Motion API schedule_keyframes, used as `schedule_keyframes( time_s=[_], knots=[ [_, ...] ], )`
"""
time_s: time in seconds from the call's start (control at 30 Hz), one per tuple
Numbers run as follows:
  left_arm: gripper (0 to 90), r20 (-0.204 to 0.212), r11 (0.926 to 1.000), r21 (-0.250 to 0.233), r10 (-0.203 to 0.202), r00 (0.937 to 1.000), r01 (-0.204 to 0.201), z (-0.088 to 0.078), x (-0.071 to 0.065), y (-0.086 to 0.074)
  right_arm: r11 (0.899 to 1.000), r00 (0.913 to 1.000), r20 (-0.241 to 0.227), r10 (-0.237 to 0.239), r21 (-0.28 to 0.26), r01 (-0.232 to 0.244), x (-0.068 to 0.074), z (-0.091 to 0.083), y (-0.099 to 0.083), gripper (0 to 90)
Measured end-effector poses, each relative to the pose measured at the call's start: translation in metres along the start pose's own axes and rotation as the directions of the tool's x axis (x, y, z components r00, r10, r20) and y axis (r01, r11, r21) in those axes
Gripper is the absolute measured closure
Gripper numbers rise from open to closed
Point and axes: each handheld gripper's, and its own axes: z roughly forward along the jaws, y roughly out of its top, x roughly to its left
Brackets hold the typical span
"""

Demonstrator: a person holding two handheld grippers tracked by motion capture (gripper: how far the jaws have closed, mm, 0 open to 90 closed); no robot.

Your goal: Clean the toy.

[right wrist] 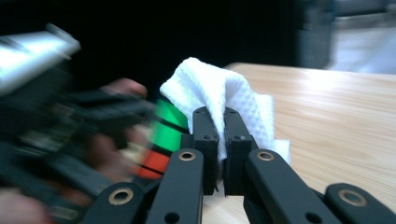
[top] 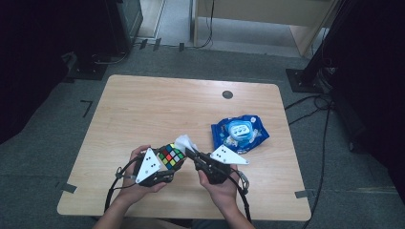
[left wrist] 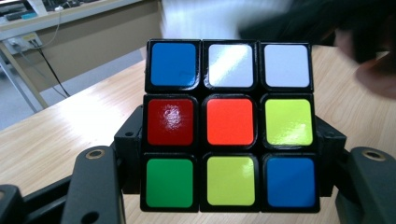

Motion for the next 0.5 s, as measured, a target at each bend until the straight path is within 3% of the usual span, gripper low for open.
schedule_keyframes(
  time_s=[0.07, 0.1, 0.2, 0.3, 0.43, 0.5],
  knots=[
    [34.0, 0.015, 0.9988, -0.040, -0.027, 0.9995, 0.028, -0.003, 0.003, 0.002, 0.995, 0.9962, 0.083, 0.028, 0.091, -0.036, -0.018, 0.007, -0.009, 88.0],
    [34.0, 0.011, 0.9989, -0.041, -0.022, 0.9997, 0.022, -0.005, 0.003, 0.003, 0.991, 0.9922, 0.118, 0.040, 0.120, -0.054, -0.027, 0.010, -0.013, 88.1],
    [34.0, 0.001, 0.9993, -0.033, -0.018, 0.9998, 0.018, -0.005, 0.005, 0.003, 0.988, 0.9818, 0.162, 0.099, 0.105, -0.117, -0.044, 0.006, -0.019, 88.0],
    [34.0, -0.001, 0.9991, -0.030, -0.028, 0.9996, 0.028, -0.005, 0.008, 0.001, 0.993, 0.9818, 0.171, 0.084, 0.072, -0.097, -0.046, 0.001, -0.013, 87.9],
    [34.0, -0.004, 0.9995, -0.024, -0.023, 0.9997, 0.023, -0.004, 0.007, 0.001, 0.995, 0.9799, 0.195, 0.042, 0.078, -0.058, -0.047, 0.002, -0.012, 85.2],
    [33.9, -0.006, 0.9995, -0.021, -0.024, 0.9997, 0.024, -0.004, 0.008, 0.001, 0.994, 0.9692, 0.246, 0.016, 0.097, -0.041, -0.050, 0.003, -0.014, 66.6]
  ],
)
